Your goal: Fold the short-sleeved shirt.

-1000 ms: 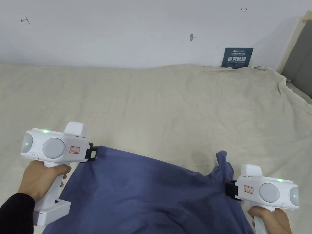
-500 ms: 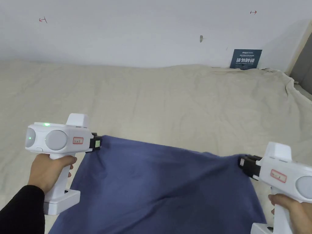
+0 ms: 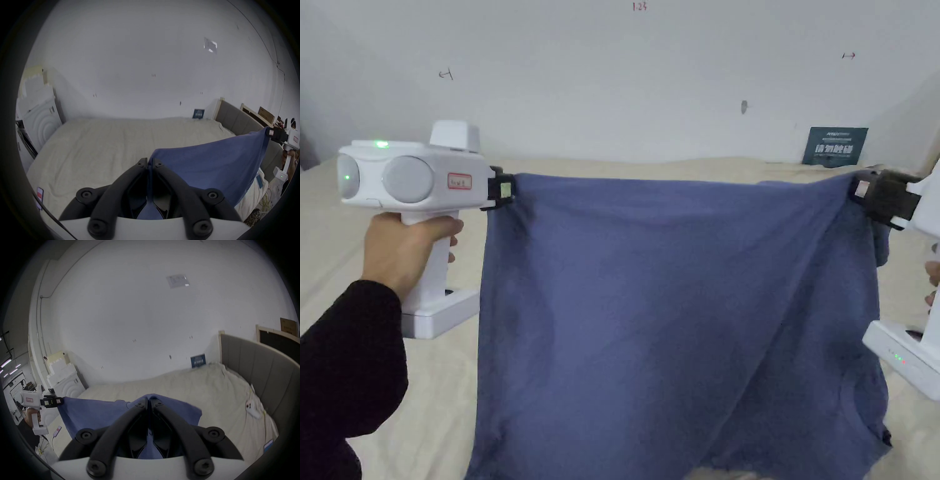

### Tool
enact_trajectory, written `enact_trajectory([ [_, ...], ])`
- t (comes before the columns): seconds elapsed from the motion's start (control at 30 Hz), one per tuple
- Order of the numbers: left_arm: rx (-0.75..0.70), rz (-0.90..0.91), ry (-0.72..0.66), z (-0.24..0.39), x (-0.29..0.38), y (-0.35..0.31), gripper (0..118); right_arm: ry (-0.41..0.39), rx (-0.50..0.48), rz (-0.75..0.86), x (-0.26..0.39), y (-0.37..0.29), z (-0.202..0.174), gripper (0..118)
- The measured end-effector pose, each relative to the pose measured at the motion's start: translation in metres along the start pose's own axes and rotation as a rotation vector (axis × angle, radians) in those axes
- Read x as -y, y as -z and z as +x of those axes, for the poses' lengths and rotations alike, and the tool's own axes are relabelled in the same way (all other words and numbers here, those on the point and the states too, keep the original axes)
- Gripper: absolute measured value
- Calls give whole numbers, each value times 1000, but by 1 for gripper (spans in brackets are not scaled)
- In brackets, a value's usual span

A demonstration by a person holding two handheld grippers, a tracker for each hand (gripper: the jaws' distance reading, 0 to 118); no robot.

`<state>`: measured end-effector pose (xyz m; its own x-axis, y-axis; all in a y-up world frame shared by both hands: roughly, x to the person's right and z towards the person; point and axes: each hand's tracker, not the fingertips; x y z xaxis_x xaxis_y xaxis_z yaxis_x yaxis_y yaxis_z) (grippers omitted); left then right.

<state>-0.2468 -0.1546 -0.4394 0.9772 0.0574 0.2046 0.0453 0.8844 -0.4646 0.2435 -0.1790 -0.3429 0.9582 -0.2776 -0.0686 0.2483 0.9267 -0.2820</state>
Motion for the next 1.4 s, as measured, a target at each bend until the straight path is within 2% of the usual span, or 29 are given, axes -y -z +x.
enact_trajectory([
  [0.2,-47,122,48,0,-73,-25,2,-64,-13,131,-75,5,-18,0],
  [0.33,-80,183,81,3,-117,-35,2,-155,-9,194,-117,13,-31,0],
  [0.37,-88,196,90,4,-127,-36,2,-157,-15,201,-126,15,-33,0],
  [0.43,-108,224,109,5,-144,-38,2,-169,-22,217,-142,19,-36,0],
  [0.53,-121,245,125,6,-163,-37,2,-230,-11,237,-160,29,-39,0],
  [0.63,-139,257,131,6,-176,-30,2,-235,-23,243,-173,35,-44,0],
  [0.7,-149,255,141,6,-183,-23,2,-271,-13,250,-179,46,-42,0],
  [0.77,-158,249,148,7,-185,-18,2,-265,-26,250,-180,55,-38,0],
  [0.87,-165,232,163,6,-178,-5,2,-296,-34,232,-168,62,-39,0],
  [1.0,-165,200,160,3,-155,19,2,-288,-39,180,-136,77,-29,0],
  [1.2,-153,91,143,-4,-97,58,2,-228,-32,43,-63,100,-8,0],
  [1.4,-136,-22,140,-14,-18,75,2,-165,-51,-90,23,93,6,0],
])
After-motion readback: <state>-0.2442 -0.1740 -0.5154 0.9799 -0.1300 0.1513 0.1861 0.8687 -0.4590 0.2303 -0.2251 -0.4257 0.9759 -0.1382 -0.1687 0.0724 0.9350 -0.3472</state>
